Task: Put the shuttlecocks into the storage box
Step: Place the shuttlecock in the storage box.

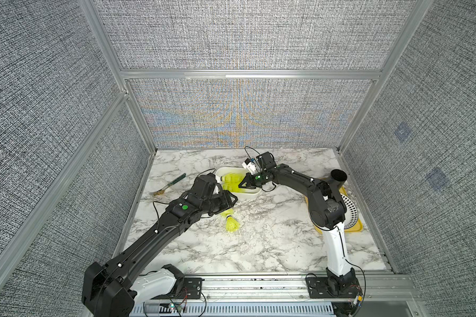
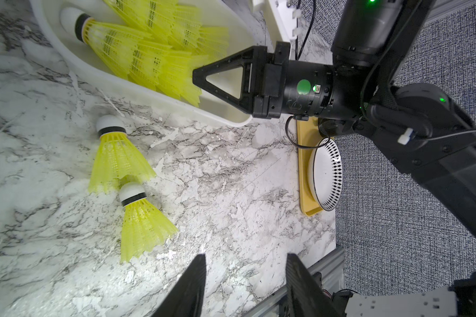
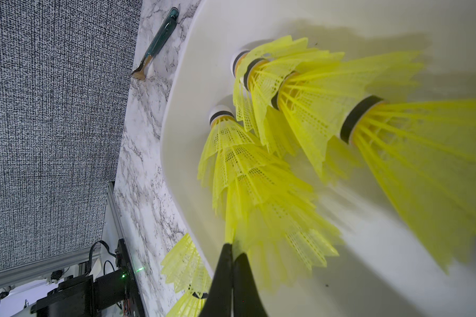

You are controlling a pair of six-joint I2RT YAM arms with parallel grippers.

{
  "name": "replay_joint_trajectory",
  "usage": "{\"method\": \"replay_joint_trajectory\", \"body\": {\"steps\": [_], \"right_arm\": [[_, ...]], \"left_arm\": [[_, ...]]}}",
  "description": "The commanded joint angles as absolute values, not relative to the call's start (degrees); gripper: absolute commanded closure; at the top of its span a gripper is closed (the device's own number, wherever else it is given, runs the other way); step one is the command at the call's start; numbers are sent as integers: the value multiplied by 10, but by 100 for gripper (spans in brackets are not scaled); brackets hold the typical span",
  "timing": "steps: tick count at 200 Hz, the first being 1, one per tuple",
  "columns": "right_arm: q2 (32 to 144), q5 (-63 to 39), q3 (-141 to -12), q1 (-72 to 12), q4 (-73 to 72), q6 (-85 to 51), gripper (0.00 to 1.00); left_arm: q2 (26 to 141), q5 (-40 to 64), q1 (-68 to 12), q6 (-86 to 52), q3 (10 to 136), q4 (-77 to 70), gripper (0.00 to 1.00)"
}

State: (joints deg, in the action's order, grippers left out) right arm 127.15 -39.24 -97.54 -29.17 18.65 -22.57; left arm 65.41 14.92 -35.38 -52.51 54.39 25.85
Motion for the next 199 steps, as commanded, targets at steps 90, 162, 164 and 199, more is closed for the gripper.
{"method": "replay_joint_trajectory", "body": {"steps": [90, 162, 164, 199], "right_arm": [[1283, -397, -969, -294, 168, -236, 100], [1265, -382, -964, -293, 171, -236, 82], [1264, -382, -963, -293, 171, -236, 81], [1255, -375, -958, -292, 172, -239, 73]], "left_arm": [[659, 148, -357, -517, 543, 262, 50], [656, 146, -359, -516, 541, 266, 50], [656, 146, -359, -516, 541, 266, 50], [655, 145, -359, -516, 539, 266, 50]]}}
